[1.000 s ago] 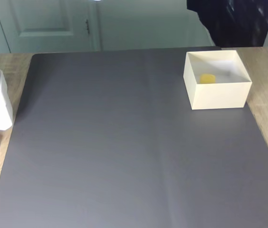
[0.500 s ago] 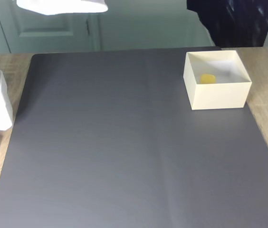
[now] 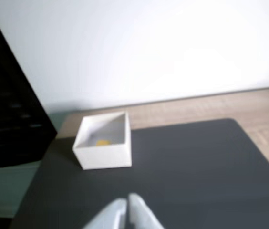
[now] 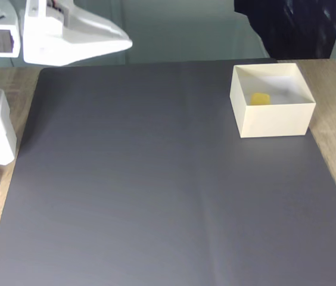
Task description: Grasp a cube block and put it in the white box.
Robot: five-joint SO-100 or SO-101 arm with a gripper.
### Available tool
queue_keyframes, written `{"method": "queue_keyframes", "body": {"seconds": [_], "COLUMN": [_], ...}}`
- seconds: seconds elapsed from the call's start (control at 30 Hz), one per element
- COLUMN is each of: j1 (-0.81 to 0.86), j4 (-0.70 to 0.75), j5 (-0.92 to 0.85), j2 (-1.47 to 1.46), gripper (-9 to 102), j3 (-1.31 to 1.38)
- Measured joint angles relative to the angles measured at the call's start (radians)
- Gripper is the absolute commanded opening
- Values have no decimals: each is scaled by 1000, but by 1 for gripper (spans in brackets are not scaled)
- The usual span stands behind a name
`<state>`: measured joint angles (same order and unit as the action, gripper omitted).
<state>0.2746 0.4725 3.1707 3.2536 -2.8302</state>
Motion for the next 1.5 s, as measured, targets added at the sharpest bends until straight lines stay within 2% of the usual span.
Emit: {"method": "queue_keyframes", "body": {"seconds": [0.43,1.17,1.5], "j1": [112,104,104], "j4": [-37,0,184], "j5": [-17,-41,-61], "j2": [15,15,17], "gripper": [0,0,0], "j3": [-97,-356,-357]}}
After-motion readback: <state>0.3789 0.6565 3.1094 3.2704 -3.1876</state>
